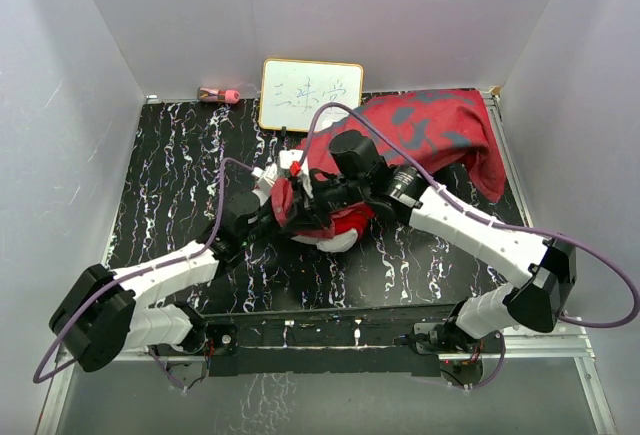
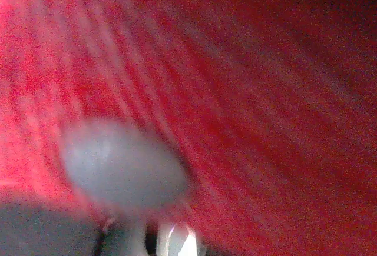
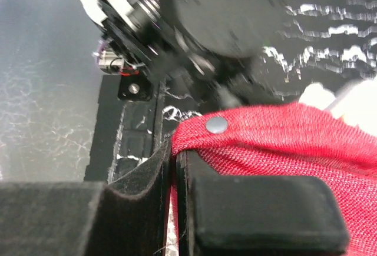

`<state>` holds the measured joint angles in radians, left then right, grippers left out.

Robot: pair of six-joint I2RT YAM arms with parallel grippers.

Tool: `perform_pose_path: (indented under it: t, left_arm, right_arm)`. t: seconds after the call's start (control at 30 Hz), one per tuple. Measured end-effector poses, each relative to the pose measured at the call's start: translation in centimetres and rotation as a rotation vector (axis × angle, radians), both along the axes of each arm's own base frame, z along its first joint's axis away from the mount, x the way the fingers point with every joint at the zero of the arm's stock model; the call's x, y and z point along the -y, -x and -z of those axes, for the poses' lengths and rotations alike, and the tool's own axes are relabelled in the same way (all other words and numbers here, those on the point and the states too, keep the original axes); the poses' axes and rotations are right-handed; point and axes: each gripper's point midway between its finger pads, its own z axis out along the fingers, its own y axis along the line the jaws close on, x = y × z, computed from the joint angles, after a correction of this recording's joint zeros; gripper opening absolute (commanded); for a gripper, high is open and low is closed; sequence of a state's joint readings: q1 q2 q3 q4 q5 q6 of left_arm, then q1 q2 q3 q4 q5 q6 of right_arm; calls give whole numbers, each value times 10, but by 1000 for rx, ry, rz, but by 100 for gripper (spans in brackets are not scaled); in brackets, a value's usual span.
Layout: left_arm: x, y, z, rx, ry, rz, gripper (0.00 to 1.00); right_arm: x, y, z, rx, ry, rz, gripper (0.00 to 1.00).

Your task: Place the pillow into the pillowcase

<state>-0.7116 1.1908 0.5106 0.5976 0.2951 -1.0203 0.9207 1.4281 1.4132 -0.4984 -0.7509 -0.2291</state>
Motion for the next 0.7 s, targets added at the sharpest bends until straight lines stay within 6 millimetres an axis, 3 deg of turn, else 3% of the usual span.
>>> perform_pose_path:
  t: [0.1, 0.17, 0.23, 0.3, 0.4, 0.47, 0.6, 0.7]
  left_arm:
    - [-3, 5, 6, -1, -10, 6, 55]
    - [-16, 14, 22, -32, -46, -20, 71]
    - [-31, 24, 32, -51, -87, -45, 76]
    - [-46, 33, 28, -49, -110, -74, 79]
    - [-69, 47, 8, -2, -116, -113, 79]
    - [-82, 56, -6, 35, -121, -128, 80]
    - [-95, 66, -32, 99, -174, -111, 80]
    - [-92, 64, -39, 104, -258, -72, 82]
  right_arm:
    - [21, -23, 33, -68, 50, 89, 10]
    - [39, -38, 56, -118, 93, 151, 19]
    - [57, -51, 72, -134, 134, 213, 33]
    - [72, -53, 78, -121, 155, 233, 51]
    - [86, -43, 65, -72, 131, 211, 72]
    - [93, -35, 42, -11, 70, 184, 81]
    - [109, -19, 4, 69, -57, 153, 85]
    - [122, -27, 4, 61, -83, 200, 86]
